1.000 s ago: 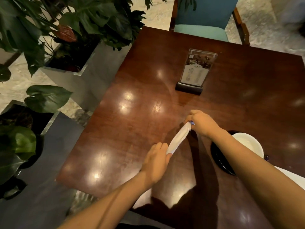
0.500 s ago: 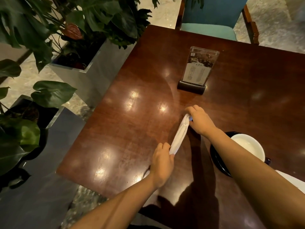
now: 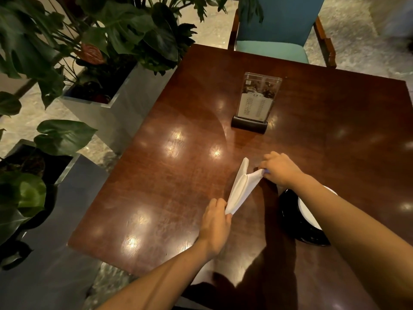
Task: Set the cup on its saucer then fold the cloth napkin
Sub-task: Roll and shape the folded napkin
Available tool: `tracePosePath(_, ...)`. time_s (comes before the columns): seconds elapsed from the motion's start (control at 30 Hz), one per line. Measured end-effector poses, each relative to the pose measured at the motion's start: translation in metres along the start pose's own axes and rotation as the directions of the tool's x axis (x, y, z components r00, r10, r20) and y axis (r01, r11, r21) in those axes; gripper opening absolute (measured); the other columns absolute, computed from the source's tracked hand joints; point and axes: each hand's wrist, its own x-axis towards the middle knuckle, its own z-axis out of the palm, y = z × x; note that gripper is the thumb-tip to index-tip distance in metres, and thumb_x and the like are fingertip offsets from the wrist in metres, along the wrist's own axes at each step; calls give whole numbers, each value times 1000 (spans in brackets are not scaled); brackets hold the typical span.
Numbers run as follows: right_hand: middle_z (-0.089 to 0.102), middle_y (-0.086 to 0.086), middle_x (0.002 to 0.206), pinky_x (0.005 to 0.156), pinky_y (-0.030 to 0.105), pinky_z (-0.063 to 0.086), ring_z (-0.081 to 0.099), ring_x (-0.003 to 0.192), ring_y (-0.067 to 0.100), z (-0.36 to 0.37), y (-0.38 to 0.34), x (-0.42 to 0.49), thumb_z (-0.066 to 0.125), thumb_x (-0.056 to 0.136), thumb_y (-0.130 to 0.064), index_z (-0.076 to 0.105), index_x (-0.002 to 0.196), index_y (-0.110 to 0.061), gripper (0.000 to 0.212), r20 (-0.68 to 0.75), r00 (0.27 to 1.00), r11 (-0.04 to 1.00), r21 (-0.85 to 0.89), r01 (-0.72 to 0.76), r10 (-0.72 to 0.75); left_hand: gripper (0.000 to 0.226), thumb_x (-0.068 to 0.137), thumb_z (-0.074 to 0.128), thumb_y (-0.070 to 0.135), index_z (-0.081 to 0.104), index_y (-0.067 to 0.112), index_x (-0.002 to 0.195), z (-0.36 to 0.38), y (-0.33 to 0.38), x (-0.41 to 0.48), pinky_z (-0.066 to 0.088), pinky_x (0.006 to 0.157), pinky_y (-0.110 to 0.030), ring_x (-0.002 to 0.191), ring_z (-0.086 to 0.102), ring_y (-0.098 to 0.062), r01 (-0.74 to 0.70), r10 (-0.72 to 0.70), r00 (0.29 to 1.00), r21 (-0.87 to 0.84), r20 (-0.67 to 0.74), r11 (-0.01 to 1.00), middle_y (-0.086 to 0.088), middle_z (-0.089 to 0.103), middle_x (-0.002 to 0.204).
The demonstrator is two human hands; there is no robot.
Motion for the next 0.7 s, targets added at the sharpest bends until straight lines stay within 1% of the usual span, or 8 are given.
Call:
tracePosePath(0.17,53,3,118,86,32,31,43,113,22,3,9,-10,46,92,-23,59,114,-22,26,46,999,998,-65,-3,6,15,91,52,13,39,20,86,4,-1,1,34,64,-23,81,47,-17,-3,3,1000,17,-2,1000,5,39,95)
tracePosePath(0.33,54,4,119,90,35,32,42,115,23,2,15,-12,49,88,-25,56,108,-21,22,158,983,992,-95,-80,95,10,90,54,15,44,17,91,4,-1,-2,32,63,-16,82,47,-14,8,-8,1000,17,-15,1000,5,40,96)
tracePosePath(0.4,54,3,119,92,36,32,41,116,24,1,19,-10,51,87,-25,57,108,-22,22,205,968,989,-49,-140,147,13,88,56,13,43,18,91,4,-1,-2,30,61,-13,82,46,-13,23,-23,1000,3,-13,1000,5,39,96)
tracePosePath(0.47,56,4,117,94,37,34,43,115,25,-4,18,-6,51,87,-19,60,107,-21,22,246,946,968,87,-237,209,21,84,57,11,40,21,89,5,-1,-3,32,62,-13,85,46,-14,50,-50,999,-16,-4,999,5,37,96)
tracePosePath(0.53,62,9,111,91,40,43,51,106,29,-11,15,4,49,88,-14,65,103,-11,22,211,938,886,324,-333,276,24,82,58,9,39,22,89,5,-1,-3,33,65,-15,87,46,-14,77,-77,997,-30,-2,997,5,37,97)
tracePosePath(0.63,66,13,89,79,38,49,60,83,27,-20,-3,18,47,95,-22,65,91,-1,27,177,917,611,698,-372,357,24,82,59,9,40,22,91,5,-1,-4,37,66,-16,90,46,-14,87,-87,996,-40,-5,995,6,38,98)
tracePosePath(0.67,65,11,80,77,37,50,60,75,25,-23,-12,23,46,96,-28,64,88,-2,33,208,906,534,751,-389,368,23,82,59,10,42,22,92,5,-2,-5,38,68,-16,92,46,-13,83,-83,996,-24,-12,996,6,40,98)
tracePosePath(0.7,64,9,72,75,36,51,59,68,23,-25,-21,28,44,97,-33,63,83,-2,39,241,895,495,764,-413,375,20,83,58,11,44,21,94,5,-3,-6,37,70,-17,93,44,-13,72,-72,997,4,-24,997,5,42,99)
